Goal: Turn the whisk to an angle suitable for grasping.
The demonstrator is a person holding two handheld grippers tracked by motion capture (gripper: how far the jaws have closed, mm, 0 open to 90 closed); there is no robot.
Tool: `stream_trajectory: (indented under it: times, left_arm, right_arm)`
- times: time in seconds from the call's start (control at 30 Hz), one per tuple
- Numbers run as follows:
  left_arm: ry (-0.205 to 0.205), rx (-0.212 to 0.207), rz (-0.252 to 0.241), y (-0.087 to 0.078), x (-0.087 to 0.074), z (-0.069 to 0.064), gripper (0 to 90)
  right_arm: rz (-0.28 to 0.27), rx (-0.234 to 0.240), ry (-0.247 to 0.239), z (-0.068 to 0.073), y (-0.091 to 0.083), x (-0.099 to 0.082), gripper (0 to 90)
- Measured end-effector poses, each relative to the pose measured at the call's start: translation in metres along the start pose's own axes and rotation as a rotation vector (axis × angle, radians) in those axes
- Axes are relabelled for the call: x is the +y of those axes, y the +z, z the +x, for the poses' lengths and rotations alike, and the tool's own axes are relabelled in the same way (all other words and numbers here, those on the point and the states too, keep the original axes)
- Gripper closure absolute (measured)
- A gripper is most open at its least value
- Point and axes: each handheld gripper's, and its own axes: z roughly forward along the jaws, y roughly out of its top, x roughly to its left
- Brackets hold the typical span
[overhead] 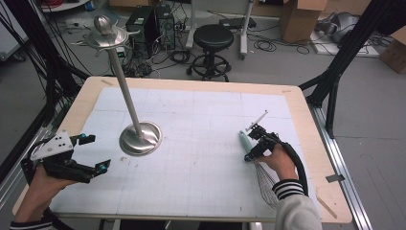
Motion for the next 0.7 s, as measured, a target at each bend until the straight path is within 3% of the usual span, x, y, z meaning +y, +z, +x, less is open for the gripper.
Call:
stream_trajectory:
  times: [0.17,0.27,0.47,0.53,0.7]
  left_arm:
    - [0.003,-0.002,0.001,0.0009,0.0000,-0.0008,1.7]
    - [0.003,-0.002,0.001,0.0009,0.0001,-0.0008,1.7]
    - [0.003,-0.002,0.002,0.0010,0.0001,-0.0008,1.7]
    - [0.003,-0.003,0.002,0.0011,0.0000,-0.0008,1.7]
    - [0.005,-0.004,0.005,0.0016,-0.0002,-0.0009,1.7]
  right_arm:
    - [0.012,0.006,0.002,-0.0015,0.0010,0.0005,55.0]
    - [0.013,0.013,0.022,-0.0018,0.0009,0.0002,56.5]
    - [0.007,0.025,0.050,-0.0027,-0.0004,-0.0013,68.1]
    - [0.012,0.006,0.011,-0.0008,-0.0016,-0.0015,69.4]
    - [-0.001,0.011,-0.004,0.0009,-0.0026,-0.0017,69.5]
